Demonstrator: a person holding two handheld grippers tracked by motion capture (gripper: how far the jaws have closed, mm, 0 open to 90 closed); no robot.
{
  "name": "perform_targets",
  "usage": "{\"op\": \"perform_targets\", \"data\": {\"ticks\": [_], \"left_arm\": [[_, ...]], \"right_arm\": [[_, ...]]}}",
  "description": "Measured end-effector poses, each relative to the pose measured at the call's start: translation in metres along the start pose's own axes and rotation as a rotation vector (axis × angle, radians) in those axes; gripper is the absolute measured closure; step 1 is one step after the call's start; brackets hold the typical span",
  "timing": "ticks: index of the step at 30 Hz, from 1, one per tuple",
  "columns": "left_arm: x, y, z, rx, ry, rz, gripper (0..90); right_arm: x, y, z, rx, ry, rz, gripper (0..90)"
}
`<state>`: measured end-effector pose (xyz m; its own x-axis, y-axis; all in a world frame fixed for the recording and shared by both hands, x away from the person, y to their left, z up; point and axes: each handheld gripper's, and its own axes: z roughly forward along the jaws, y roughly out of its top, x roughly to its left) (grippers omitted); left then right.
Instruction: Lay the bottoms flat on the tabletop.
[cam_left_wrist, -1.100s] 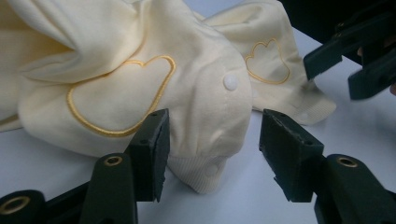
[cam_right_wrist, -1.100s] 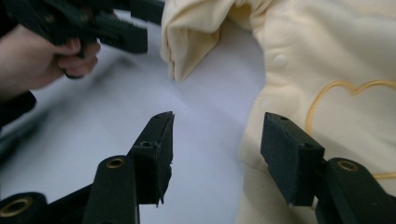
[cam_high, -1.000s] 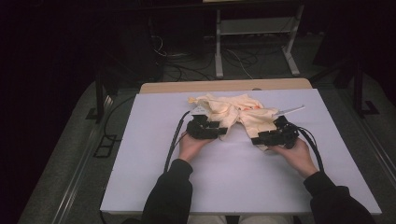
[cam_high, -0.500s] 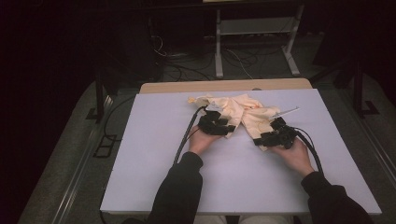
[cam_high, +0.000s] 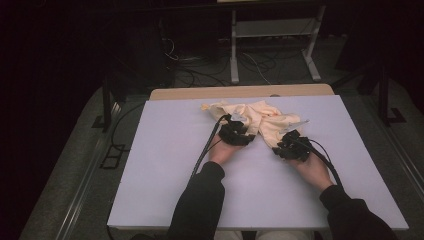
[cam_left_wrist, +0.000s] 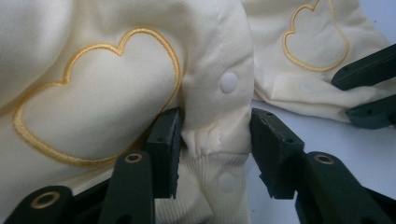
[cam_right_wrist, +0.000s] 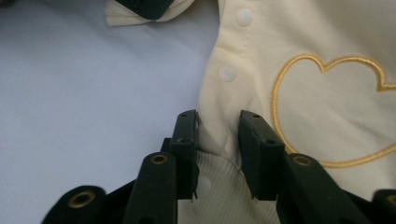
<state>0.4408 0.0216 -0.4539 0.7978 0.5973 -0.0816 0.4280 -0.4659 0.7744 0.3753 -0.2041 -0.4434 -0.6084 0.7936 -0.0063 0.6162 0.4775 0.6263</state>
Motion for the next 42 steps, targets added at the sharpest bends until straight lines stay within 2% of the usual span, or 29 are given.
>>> {"op": "perform_targets", "data": {"ticks": [6, 14, 19, 23, 26, 28, 34, 38, 42], "left_arm": [[0.0, 0.001, 0.003, -0.006, 0.008, -0.009, 65.1], [0.002, 0.0, 0.004, -0.02, -0.001, -0.041, 72.6], [0.005, 0.0, 0.002, -0.023, -0.022, -0.063, 74.8], [0.005, 0.0, -0.001, -0.013, -0.026, -0.048, 75.5], [0.007, -0.002, -0.007, -0.001, -0.051, -0.043, 75.9], [0.009, -0.004, -0.012, 0.008, -0.051, -0.034, 76.2], [0.012, -0.01, -0.031, 0.022, -0.034, -0.021, 76.6], [0.008, -0.013, -0.043, 0.027, -0.019, -0.003, 76.7], [0.002, -0.015, -0.055, 0.068, 0.002, 0.042, 76.8]], "right_arm": [[-0.008, -0.001, -0.001, -0.009, 0.05, 0.054, 71.1], [-0.011, -0.001, -0.002, -0.01, 0.069, 0.064, 72.2], [-0.014, -0.001, -0.002, -0.012, 0.087, 0.084, 73.9], [-0.015, -0.001, -0.002, -0.012, 0.095, 0.087, 74.6], [-0.013, -0.001, -0.003, -0.01, 0.086, 0.065, 74.5], [-0.011, 0.0, -0.003, -0.008, 0.071, 0.047, 74.6], [-0.013, 0.0, -0.004, -0.01, 0.087, 0.07, 75.6], [-0.011, 0.0, -0.005, -0.009, 0.09, 0.061, 76.1], [-0.013, 0.0, -0.009, -0.021, 0.121, 0.079, 76.6]]}}
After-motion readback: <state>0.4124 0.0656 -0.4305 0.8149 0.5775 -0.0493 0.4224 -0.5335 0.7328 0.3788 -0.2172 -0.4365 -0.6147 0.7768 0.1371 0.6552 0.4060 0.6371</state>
